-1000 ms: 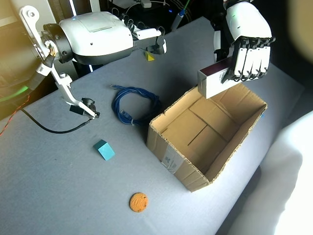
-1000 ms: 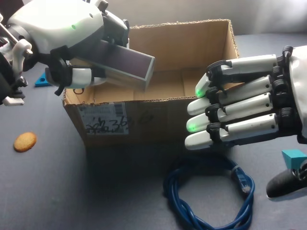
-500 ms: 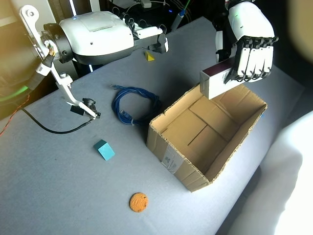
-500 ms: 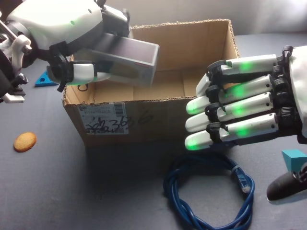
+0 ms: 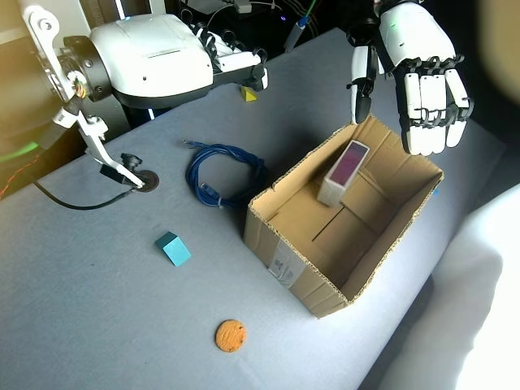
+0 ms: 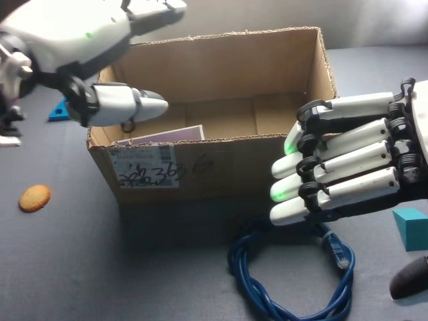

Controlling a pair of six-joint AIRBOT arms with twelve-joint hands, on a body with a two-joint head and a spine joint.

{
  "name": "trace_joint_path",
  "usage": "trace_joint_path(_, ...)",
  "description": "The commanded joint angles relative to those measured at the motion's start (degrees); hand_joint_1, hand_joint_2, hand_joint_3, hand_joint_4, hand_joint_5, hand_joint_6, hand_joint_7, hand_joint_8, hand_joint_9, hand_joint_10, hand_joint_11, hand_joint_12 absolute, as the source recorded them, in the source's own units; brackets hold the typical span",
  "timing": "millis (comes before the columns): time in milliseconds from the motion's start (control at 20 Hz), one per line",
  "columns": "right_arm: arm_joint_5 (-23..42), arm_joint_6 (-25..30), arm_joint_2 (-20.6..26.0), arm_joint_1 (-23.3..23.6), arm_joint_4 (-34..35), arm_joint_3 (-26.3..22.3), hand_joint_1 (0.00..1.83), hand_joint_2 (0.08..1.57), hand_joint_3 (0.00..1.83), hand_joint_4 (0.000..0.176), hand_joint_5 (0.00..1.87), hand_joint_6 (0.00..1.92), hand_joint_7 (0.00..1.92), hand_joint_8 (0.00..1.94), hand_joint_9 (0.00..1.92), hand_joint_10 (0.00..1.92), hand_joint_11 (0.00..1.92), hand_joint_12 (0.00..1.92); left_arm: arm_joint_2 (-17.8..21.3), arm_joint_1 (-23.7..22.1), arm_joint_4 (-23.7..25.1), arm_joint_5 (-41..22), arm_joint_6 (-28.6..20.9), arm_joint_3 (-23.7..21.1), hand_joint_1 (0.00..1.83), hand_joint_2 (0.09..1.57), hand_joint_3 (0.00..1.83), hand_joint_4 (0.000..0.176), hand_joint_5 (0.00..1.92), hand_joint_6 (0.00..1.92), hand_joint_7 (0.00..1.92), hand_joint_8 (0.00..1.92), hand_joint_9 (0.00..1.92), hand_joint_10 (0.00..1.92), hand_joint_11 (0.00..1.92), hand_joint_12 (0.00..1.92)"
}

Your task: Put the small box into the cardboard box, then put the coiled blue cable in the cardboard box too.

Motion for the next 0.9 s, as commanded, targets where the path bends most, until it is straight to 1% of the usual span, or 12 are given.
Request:
trace_joint_path(0,3.6,1.3,1.0,0.4,3.7,-0.5,0.65,1.01,0.00,0.000,0.41,0.00,0.46,0.00,0.44,0.00,0.02,1.02,1.3,-0.1,1.0,-6.6,-0.2,0.3,0.61,1.10,0.00,0.000,0.15,0.00,0.15,0.00,0.14,0.00,0.00,0.34)
trace_joint_path(50,3.1,2.3,1.3,0.5,3.2,-0.7,0.74,0.99,0.00,0.000,0.43,0.01,0.47,0.01,0.44,0.00,0.01,1.05,2.0,0.4,0.9,-6.6,-0.3,0.3,0.53,1.11,0.00,0.000,0.08,0.00,0.11,0.00,0.11,0.00,0.00,0.27)
trace_joint_path(150,2.6,4.1,1.7,0.6,2.0,-0.9,0.75,0.99,0.00,0.000,0.42,0.00,0.45,0.00,0.43,0.00,0.01,1.05,3.6,1.7,0.8,-6.6,-0.4,0.0,0.52,1.11,0.00,0.000,0.10,0.00,0.12,0.00,0.13,0.00,0.00,0.31)
trace_joint_path(300,2.5,6.6,2.2,0.8,0.2,-0.9,0.88,0.93,0.00,0.000,0.52,0.01,0.56,0.01,0.54,0.02,0.10,1.00,6.4,4.0,0.3,-6.5,-0.7,-0.9,0.53,1.12,0.00,0.000,0.11,0.00,0.12,0.00,0.13,0.00,0.00,0.32)
trace_joint_path(350,2.5,7.9,2.4,0.9,-0.6,-0.9,1.04,0.93,0.00,0.000,0.51,0.00,0.53,0.00,0.52,0.00,0.07,1.08,7.5,5.0,0.1,-6.3,-0.8,-1.4,0.51,1.11,0.00,0.000,0.15,0.00,0.15,0.00,0.15,0.00,0.00,0.35)
trace_joint_path(400,2.5,8.8,2.5,1.1,-1.1,-0.9,1.04,0.93,0.00,0.000,0.51,0.00,0.53,0.00,0.52,0.00,0.07,1.08,8.2,5.7,0.2,-6.1,-1.1,-1.7,0.51,1.11,0.00,0.000,0.15,0.00,0.15,0.00,0.15,0.00,0.00,0.35)
trace_joint_path(450,2.4,10.4,2.7,1.3,-2.2,-0.9,1.21,0.91,0.00,0.000,0.49,0.00,0.49,0.00,0.47,0.00,0.05,1.13,9.3,6.9,0.6,-5.8,-1.9,-2.1,0.51,1.10,0.00,0.000,0.16,0.00,0.17,0.00,0.17,0.00,0.00,0.43)
trace_joint_path(500,2.4,11.7,2.9,1.5,-3.1,-0.9,1.25,0.96,0.02,0.000,0.43,0.00,0.44,0.00,0.43,0.00,0.03,1.13,10.0,7.8,1.7,-5.6,-3.0,-2.3,0.55,1.10,0.00,0.000,0.17,0.00,0.18,0.00,0.18,0.00,0.00,0.42)
trace_joint_path(600,2.5,13.9,3.2,1.6,-4.9,-0.8,1.38,0.94,0.00,0.000,0.45,0.01,0.44,0.00,0.44,0.01,0.05,1.13,11.4,9.1,3.8,-4.6,-4.9,-2.6,0.54,1.11,0.00,0.000,0.18,0.00,0.18,0.01,0.18,0.01,0.00,0.40)
trace_joint_path(650,1.9,14.9,3.2,0.9,-8.6,-0.8,1.38,0.94,0.00,0.000,0.45,0.01,0.44,0.00,0.44,0.01,0.05,1.13,12.0,9.4,5.2,-3.7,-5.8,-2.5,0.54,1.11,0.00,0.000,0.18,0.00,0.18,0.01,0.18,0.01,0.00,0.40)
trace_joint_path(700,1.9,13.9,3.2,0.6,-9.8,-0.5,1.46,0.93,0.00,0.000,0.49,0.01,0.46,0.00,0.44,0.00,0.08,1.08,12.7,9.7,6.7,-3.3,-7.1,-2.5,0.53,1.12,0.00,0.000,0.21,0.00,0.21,0.00,0.20,0.00,0.00,0.45)
trace_joint_path(850,1.5,12.8,2.7,0.2,-9.7,0.3,1.47,0.90,0.00,0.000,0.58,0.01,0.55,0.00,0.53,0.01,0.17,1.01,14.0,10.2,10.5,-3.1,-10.1,-2.4,0.50,1.13,0.01,0.000,0.21,0.00,0.21,0.00,0.20,0.00,0.00,0.45)
